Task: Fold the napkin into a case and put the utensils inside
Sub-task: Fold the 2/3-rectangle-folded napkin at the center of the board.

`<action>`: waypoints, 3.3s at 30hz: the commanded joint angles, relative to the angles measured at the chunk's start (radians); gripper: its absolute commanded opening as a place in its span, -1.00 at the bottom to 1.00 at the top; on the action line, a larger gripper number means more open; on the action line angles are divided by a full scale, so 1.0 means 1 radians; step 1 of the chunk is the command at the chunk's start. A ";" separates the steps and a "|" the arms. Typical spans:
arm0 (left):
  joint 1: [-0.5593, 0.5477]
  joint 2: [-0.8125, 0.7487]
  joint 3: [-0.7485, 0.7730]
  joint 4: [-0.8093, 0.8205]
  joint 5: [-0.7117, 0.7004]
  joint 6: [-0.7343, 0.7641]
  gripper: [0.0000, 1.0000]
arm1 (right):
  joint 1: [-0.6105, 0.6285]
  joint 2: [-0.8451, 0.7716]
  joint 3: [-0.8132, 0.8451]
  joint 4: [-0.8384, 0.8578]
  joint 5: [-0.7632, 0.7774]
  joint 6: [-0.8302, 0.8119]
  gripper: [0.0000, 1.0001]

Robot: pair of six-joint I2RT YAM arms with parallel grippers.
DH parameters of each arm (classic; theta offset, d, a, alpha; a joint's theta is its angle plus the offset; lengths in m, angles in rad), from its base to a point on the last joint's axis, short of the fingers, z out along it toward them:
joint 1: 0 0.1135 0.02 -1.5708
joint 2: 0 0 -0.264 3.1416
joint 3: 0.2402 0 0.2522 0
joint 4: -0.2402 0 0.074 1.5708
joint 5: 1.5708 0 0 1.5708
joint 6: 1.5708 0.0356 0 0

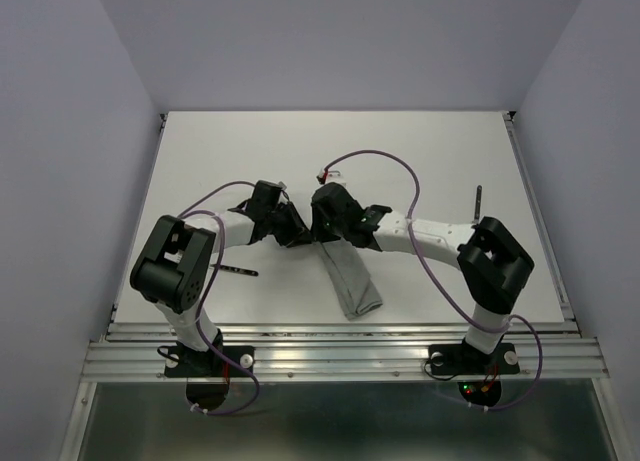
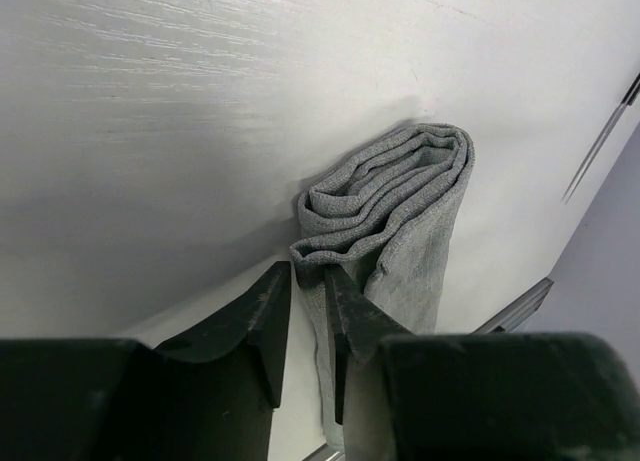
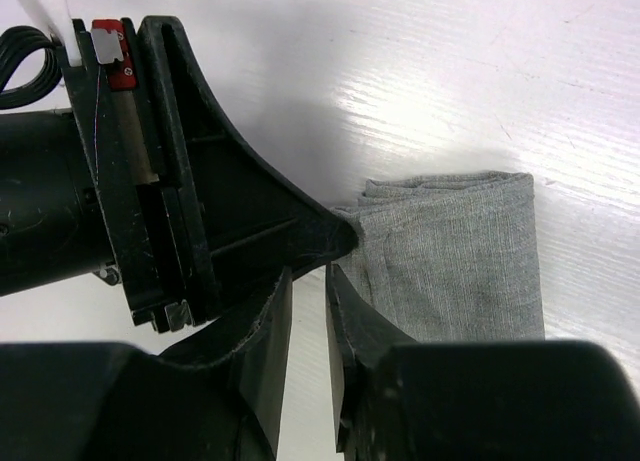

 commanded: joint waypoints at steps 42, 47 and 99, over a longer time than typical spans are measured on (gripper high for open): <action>0.190 -0.163 0.082 -0.203 -0.082 0.147 -0.17 | 0.094 0.147 0.123 -0.095 0.256 -0.302 0.15; 0.190 -0.158 0.081 -0.201 -0.077 0.155 -0.17 | 0.094 0.165 0.132 -0.115 0.272 -0.287 -0.10; -0.018 -0.458 -0.172 0.024 -0.130 0.231 -0.25 | 0.018 -0.266 -0.479 0.484 -0.185 -0.101 -0.99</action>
